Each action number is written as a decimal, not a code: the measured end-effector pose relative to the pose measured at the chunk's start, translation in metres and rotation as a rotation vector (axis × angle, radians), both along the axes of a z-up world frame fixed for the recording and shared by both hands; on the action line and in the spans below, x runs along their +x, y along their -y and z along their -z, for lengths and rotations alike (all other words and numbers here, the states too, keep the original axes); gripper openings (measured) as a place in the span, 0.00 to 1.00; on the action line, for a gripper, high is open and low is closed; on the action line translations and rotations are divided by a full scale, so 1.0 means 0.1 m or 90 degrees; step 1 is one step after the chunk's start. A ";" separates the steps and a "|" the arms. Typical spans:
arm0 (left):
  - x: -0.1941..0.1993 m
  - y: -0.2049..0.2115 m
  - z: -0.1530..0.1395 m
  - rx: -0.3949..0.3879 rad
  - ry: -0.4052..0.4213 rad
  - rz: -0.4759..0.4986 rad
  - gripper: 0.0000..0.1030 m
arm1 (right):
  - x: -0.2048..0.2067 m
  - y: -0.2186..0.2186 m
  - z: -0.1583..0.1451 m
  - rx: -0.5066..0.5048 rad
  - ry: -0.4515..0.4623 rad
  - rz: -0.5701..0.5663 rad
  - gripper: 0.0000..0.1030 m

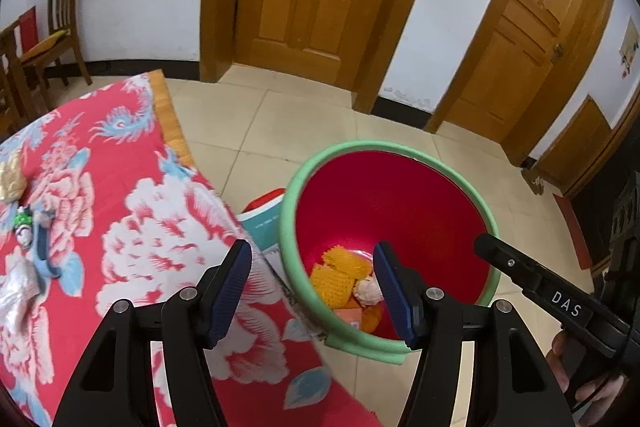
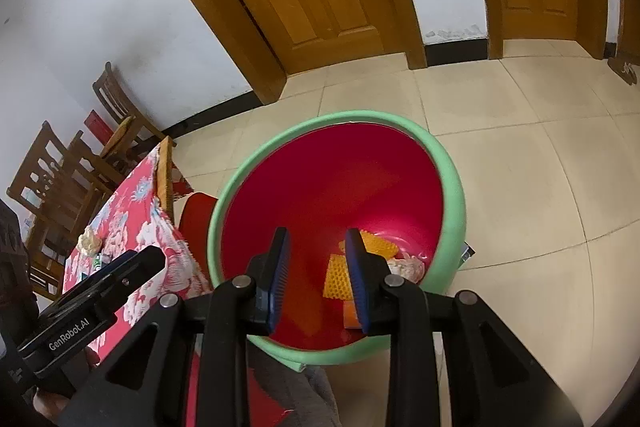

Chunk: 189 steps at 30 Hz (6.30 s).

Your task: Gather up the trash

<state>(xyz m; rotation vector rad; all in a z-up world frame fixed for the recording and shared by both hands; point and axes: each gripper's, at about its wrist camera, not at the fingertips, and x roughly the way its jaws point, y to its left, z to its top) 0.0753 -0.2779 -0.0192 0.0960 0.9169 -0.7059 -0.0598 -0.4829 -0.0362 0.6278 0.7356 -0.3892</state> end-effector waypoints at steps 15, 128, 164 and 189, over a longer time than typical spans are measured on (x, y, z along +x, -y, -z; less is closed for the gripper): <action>0.10 -0.66 -0.17 -0.005 0.026 -0.090 0.63 | 0.12 -0.32 -0.14 -0.011 0.013 -0.050 0.33; 0.66 -3.04 0.27 -0.072 -0.038 -0.405 0.35 | 2.14 -2.95 0.23 -0.142 -0.118 -0.420 0.49; 0.58 -2.97 0.17 -0.084 -0.031 -0.398 0.35 | 1.95 -2.74 0.07 -0.142 -0.082 -0.399 0.02; 0.38 -2.67 -0.05 -0.086 -0.010 -0.353 0.35 | 1.33 -2.39 -0.34 -0.105 0.014 -0.376 0.02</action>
